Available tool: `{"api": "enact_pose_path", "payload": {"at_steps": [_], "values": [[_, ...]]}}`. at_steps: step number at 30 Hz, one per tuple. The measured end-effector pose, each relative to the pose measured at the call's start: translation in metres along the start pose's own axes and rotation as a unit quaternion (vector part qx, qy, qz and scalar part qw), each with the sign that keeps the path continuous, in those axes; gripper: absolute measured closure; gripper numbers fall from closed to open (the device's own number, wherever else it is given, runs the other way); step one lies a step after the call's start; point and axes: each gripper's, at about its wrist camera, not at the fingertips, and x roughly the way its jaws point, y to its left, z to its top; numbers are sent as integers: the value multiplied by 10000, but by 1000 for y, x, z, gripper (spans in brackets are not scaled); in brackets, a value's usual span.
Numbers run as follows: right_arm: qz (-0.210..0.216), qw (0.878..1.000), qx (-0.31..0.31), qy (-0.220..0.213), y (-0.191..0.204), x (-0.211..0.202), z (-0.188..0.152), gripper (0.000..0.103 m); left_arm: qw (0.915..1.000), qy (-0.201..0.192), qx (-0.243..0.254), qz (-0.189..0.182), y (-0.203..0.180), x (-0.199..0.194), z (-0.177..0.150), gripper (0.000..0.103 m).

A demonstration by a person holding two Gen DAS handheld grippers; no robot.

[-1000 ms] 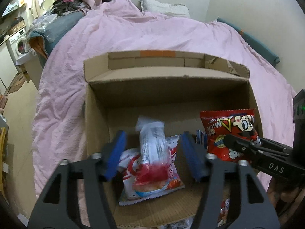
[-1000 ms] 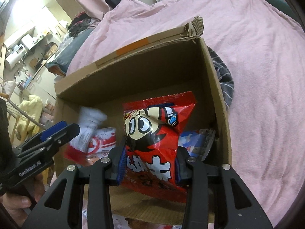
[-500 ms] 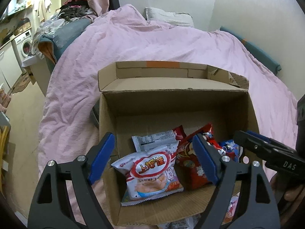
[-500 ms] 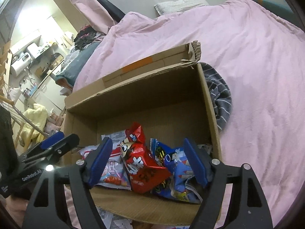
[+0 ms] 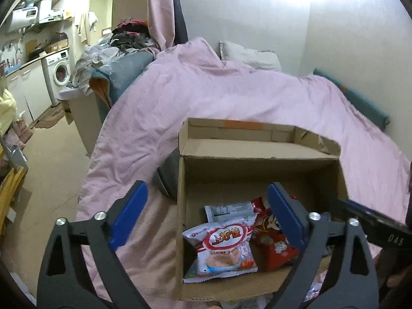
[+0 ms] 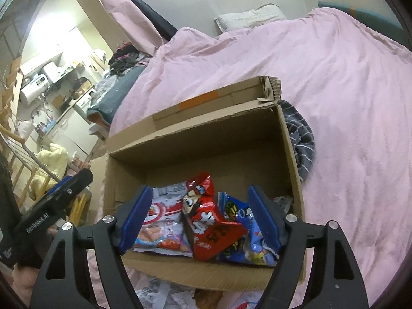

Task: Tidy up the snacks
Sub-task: 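Move both tools back toward the remaining snack pile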

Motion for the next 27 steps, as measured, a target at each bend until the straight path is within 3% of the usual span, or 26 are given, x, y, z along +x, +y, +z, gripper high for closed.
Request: {"api": "enact_pose_path", "payload": {"at_steps": [9, 18, 27], "values": [[-87, 9999, 5, -108, 11, -28, -13, 5, 9996, 235, -7, -186, 7, -16, -5, 5], [-375, 9993, -76, 49, 16, -50, -44, 4, 9986, 407, 298, -144, 10, -43, -30, 5], [-593, 9980, -179, 151, 22, -72, -73, 4, 9981, 565, 211, -139, 20, -69, -55, 5]]}}
